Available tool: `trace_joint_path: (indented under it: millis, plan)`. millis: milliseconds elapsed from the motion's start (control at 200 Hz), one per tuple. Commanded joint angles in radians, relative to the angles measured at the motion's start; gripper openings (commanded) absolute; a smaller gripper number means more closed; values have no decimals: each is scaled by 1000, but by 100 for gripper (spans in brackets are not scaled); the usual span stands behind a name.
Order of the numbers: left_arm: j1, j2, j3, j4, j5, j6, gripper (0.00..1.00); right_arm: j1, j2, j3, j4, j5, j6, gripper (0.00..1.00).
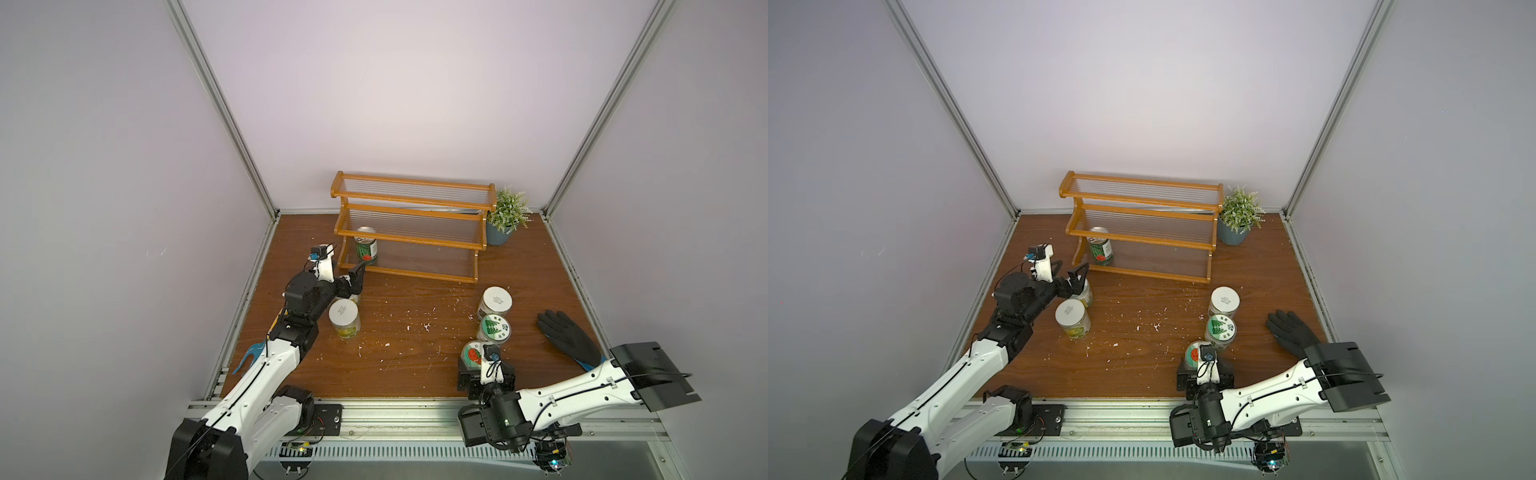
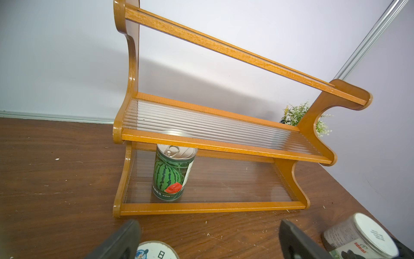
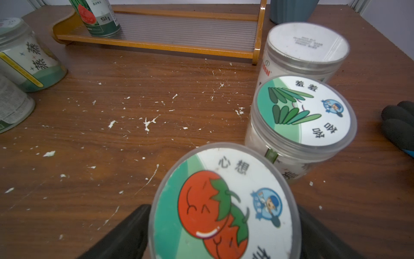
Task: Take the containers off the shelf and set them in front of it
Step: Place the container at the center of the board.
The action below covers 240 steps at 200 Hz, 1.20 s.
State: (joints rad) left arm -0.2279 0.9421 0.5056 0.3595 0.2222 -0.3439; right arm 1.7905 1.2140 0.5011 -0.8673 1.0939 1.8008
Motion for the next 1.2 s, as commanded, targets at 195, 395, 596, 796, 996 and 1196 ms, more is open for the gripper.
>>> trace_joint_path:
  millis: [195,395,596,796,996,1196]
  plan:
    - [7,-25,-7,9,0,3,100,22,-10,47,-127,24,63,99]
    - [6,-25,-5,10,2,0,100,38,-7,79,-190,32,108,99]
    - [6,-25,5,-2,-1,8,100,55,13,209,-341,92,136,99]
    - [7,-4,25,-24,-8,13,100,65,-19,296,-412,148,128,99]
    - [6,74,88,-78,-18,35,100,41,-85,324,-391,265,80,99]
    - [-3,179,147,-77,-19,66,100,-124,-331,180,362,183,-779,99]
